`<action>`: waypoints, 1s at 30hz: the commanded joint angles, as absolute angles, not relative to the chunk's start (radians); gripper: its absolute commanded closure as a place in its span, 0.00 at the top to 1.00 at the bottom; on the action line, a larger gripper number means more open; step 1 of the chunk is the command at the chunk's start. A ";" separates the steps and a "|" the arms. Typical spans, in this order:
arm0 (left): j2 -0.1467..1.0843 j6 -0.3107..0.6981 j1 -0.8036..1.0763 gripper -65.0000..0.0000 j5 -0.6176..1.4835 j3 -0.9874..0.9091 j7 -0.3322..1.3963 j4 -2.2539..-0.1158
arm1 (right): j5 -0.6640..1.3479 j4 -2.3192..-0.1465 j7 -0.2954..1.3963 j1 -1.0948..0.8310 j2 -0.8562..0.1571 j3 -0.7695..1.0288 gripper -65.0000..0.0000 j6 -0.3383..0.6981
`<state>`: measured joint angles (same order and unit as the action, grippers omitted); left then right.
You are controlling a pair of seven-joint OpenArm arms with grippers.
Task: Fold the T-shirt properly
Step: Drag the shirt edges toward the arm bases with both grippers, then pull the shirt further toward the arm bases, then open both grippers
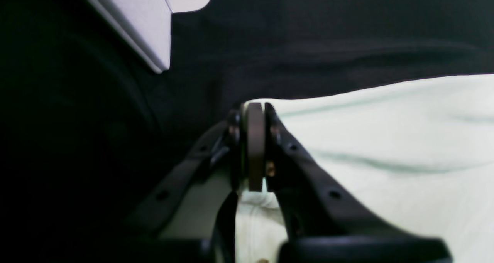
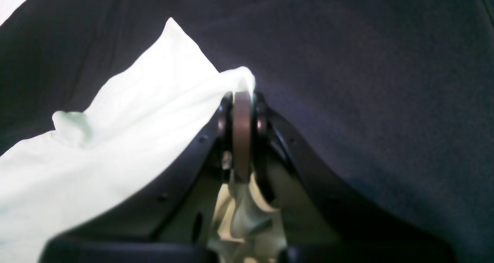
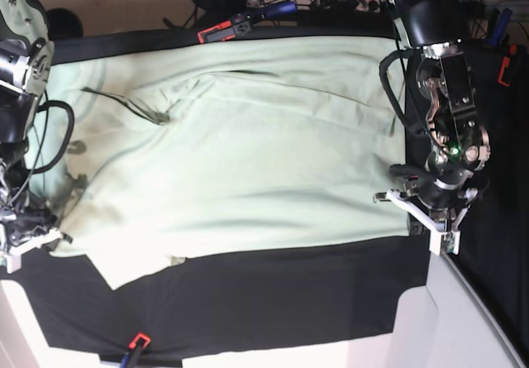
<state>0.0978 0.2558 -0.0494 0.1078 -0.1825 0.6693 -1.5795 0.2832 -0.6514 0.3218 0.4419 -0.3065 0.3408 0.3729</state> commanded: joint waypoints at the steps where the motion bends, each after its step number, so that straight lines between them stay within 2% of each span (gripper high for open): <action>1: 0.107 0.252 -0.051 0.00 0.111 -0.183 0.648 -1.615 | 0.291 -0.668 0.298 0.456 -0.325 0.346 0.00 0.377; 14: 0.128 0.252 0.074 0.00 0.108 -0.180 0.648 -1.638 | 0.294 -0.674 0.294 0.371 -0.325 0.351 0.00 0.377; 18: 0.140 0.252 0.110 0.00 0.111 -0.183 0.647 -1.635 | 0.315 -0.760 0.300 0.321 -0.325 0.401 0.00 0.377; 22: 0.142 0.252 0.137 0.00 0.111 -0.183 0.645 -1.635 | 0.317 -0.826 0.375 0.302 -0.325 0.409 0.00 0.377; 30: 0.150 0.254 0.186 0.00 0.111 -0.183 0.645 -1.643 | 0.318 -0.863 0.389 0.249 -0.323 0.409 0.00 0.377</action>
